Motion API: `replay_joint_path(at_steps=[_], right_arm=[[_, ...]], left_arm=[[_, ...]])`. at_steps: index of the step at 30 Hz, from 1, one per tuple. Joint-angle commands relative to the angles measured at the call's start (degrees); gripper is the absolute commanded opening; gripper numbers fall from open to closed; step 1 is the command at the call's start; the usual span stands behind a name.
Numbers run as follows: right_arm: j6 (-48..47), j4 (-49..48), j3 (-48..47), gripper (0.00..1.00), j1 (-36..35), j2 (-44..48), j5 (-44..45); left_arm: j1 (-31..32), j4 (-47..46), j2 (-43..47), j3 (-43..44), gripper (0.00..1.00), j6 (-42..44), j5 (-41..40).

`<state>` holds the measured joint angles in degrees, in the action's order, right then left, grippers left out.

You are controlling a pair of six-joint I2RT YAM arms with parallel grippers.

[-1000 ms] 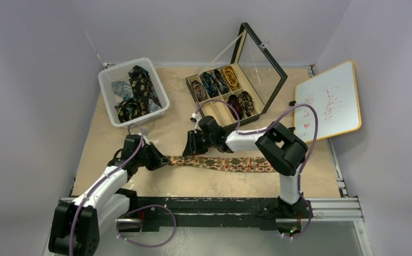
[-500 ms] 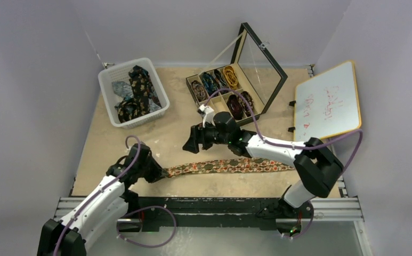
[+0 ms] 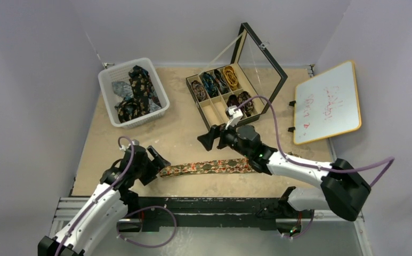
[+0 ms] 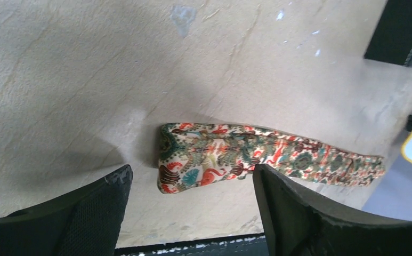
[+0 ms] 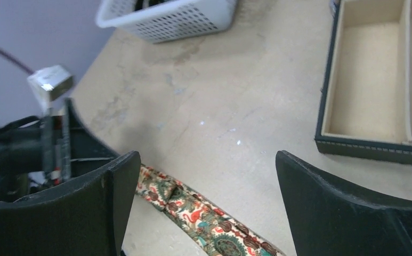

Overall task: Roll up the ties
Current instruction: Roll the tie at the center of the board.

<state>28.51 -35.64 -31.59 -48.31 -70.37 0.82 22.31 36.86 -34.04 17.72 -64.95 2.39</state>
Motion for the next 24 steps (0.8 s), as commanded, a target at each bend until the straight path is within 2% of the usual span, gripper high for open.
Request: replay_joint_path(at_steps=[1,5,8,10,12,14,18,19,21,24], right_arm=[[6.2,12.1,-7.0,0.99,1.0,-6.0,5.1],[11.5,16.3,-5.3,0.99,2.1,-7.6,4.5],[13.3,13.9,0.3,0.99,2.1,-3.0,1.9],[7.3,5.5,3.7,0.99,2.1,-1.4,-6.2],[1.3,2.6,3.2,0.98,1.7,-2.9,-14.9],[-3.5,-0.3,2.2,0.98,0.1,-4.3,-17.2],[-11.9,-21.2,7.1,0.99,-2.4,-7.2,-17.9],[-13.2,-22.3,5.7,0.99,-2.7,-9.4,-18.0],[-14.9,-18.6,1.1,0.98,-3.5,-14.5,-21.5],[-25.8,-18.1,-1.4,0.99,-7.9,-19.0,-23.7]], left_arm=[[0.3,0.9,2.6,1.2,0.83,-0.1,-1.8],[0.3,1.4,1.5,1.4,0.84,-0.5,-1.4],[0.3,0.2,0.5,1.0,0.85,0.3,-0.6],[0.3,-0.8,-0.7,0.9,0.85,0.5,-0.4],[0.3,-1.7,-2.3,1.1,0.87,0.4,-0.7],[0.3,-2.5,-4.2,1.5,0.87,1.0,-1.0],[0.3,-2.4,-6.4,1.8,0.88,0.1,-2.2],[0.3,-2.5,-6.3,1.7,0.88,-0.1,-2.2],[0.3,-2.5,-5.4,1.3,0.88,-0.1,-1.7],[0.3,-1.2,-3.4,1.3,0.89,-1.3,-2.2]])
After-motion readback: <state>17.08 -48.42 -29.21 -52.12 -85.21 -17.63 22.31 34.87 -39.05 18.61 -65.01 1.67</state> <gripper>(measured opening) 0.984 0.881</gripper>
